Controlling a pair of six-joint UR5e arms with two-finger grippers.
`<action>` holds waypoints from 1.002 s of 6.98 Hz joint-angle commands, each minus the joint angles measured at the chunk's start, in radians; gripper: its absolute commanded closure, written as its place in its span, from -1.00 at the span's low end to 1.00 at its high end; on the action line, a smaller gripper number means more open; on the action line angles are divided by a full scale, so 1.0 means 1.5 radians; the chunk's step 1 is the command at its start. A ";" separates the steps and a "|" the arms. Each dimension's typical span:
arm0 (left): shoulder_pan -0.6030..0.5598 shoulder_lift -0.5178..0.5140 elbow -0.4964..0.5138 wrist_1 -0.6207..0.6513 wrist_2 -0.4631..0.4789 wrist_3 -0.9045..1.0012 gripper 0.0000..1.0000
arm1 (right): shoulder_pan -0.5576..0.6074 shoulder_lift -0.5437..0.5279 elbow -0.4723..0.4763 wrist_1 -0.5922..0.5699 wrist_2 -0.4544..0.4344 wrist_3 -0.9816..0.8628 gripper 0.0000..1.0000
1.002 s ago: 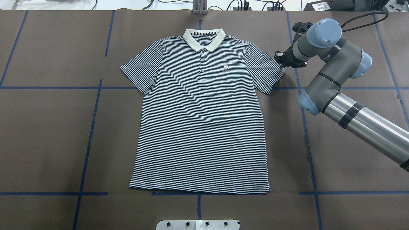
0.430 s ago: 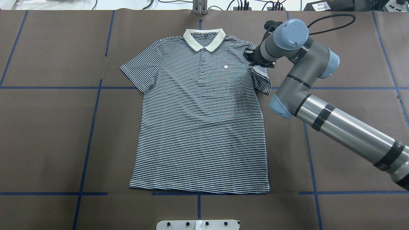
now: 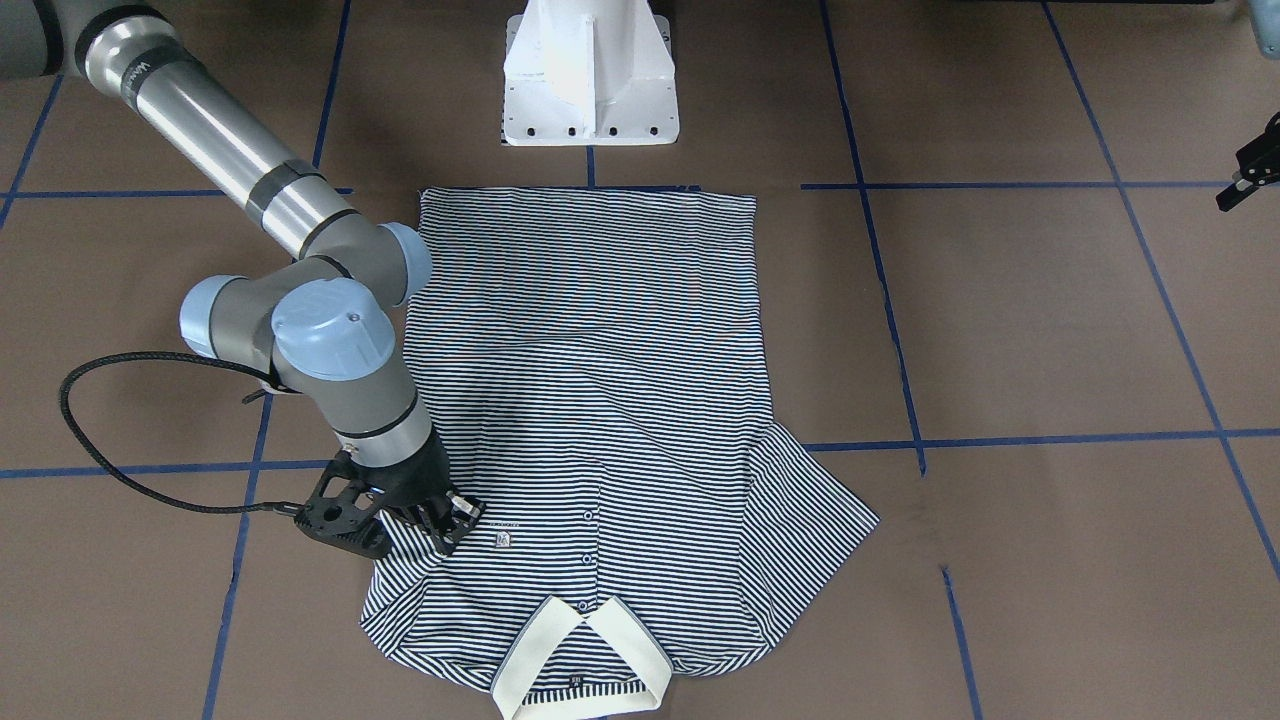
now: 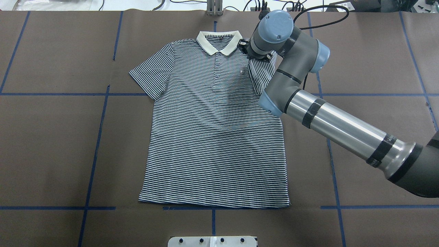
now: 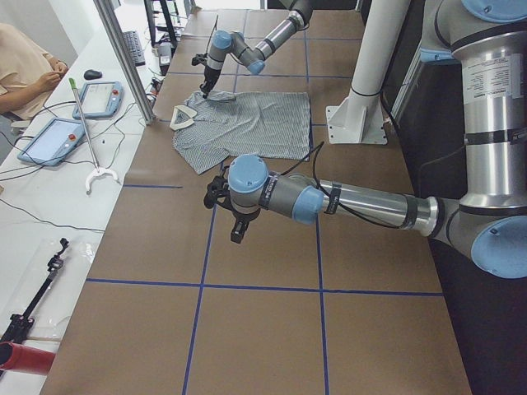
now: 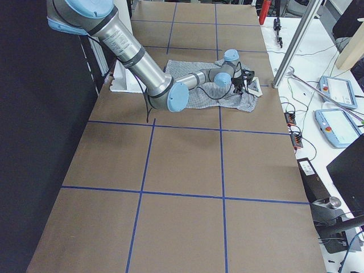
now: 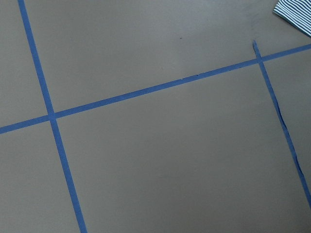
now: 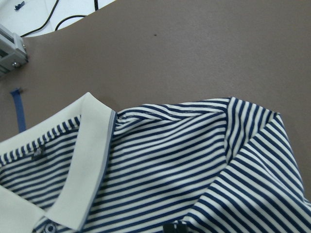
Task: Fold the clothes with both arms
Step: 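Press the right gripper on the shoulder while the left arm moves in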
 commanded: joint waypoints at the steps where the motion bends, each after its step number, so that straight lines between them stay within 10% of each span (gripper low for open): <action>1: 0.001 -0.001 0.000 -0.033 0.003 -0.003 -1.00 | -0.002 0.024 -0.047 0.003 -0.046 0.001 0.83; 2: 0.003 -0.002 0.000 -0.068 0.002 -0.042 -1.00 | -0.012 0.031 -0.043 0.002 -0.085 0.001 -0.98; 5: 0.088 -0.091 0.046 -0.259 0.005 -0.295 -0.96 | -0.014 0.003 0.009 0.000 -0.094 -0.010 -1.00; 7: 0.197 -0.238 0.098 -0.268 0.085 -0.468 -0.98 | -0.019 -0.098 0.168 -0.009 -0.044 -0.042 -1.00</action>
